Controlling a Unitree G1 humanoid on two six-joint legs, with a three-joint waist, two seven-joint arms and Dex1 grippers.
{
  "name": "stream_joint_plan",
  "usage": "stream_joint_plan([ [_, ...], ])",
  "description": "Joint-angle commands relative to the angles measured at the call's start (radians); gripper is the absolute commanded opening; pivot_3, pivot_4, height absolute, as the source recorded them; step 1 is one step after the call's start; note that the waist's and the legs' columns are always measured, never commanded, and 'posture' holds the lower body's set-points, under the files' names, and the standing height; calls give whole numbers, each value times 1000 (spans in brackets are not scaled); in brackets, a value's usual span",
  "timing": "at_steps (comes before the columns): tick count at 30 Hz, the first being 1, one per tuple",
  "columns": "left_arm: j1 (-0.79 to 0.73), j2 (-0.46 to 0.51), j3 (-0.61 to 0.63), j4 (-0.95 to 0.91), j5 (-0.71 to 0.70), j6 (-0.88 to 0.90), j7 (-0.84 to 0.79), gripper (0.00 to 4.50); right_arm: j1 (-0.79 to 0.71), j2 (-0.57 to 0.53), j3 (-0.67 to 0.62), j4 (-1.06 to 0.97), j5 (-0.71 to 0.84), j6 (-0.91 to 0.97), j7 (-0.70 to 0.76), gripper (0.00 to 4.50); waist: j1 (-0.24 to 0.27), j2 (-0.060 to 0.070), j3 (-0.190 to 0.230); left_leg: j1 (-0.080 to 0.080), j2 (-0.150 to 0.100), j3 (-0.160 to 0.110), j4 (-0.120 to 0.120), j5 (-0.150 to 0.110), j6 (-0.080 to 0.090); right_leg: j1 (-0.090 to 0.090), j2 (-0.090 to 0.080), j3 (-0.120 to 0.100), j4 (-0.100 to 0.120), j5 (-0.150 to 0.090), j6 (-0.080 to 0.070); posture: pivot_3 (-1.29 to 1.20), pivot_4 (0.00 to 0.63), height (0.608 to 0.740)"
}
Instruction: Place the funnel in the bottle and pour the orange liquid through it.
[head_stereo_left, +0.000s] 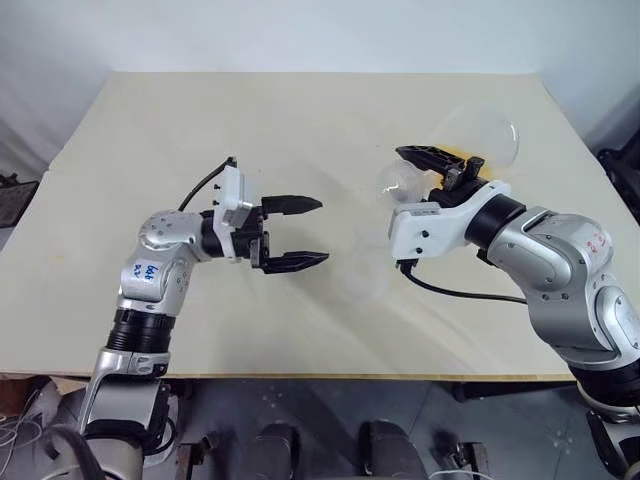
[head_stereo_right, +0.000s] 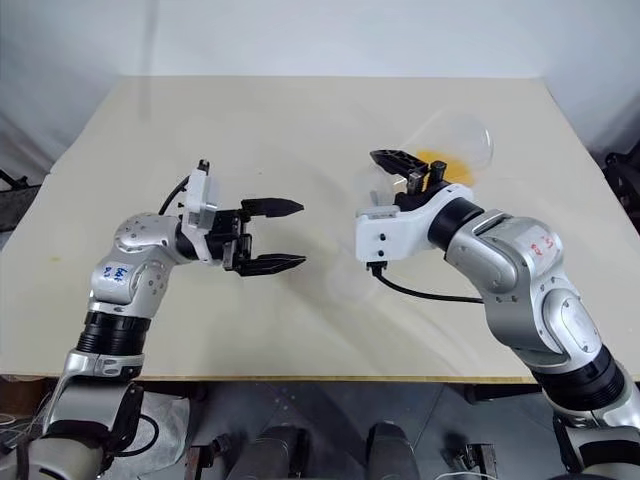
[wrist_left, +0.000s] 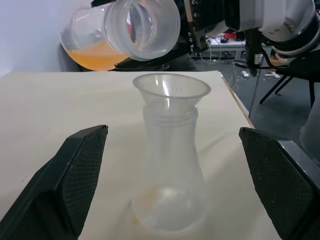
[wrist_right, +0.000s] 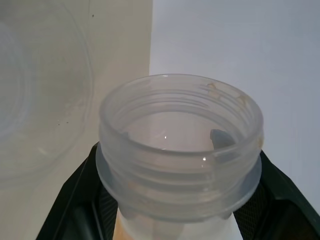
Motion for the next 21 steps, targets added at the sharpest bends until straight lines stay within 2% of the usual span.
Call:
stream_joint_plan([
  [1,11,23,30,-61,-41,16,-15,4500,-8,-14,-58,-16,-22,-30,-10,2468,0,0,0,0,0,0,0,0,0,0,0,0,0,0,0,0,150,740],
  [21,42,30,48,-79,-59,38,-17,4500,21,-61,-89,31,-83,-179,-21,2468,0,0,0,0,0,0,0,0,0,0,0,0,0,0,0,0,150,740],
])
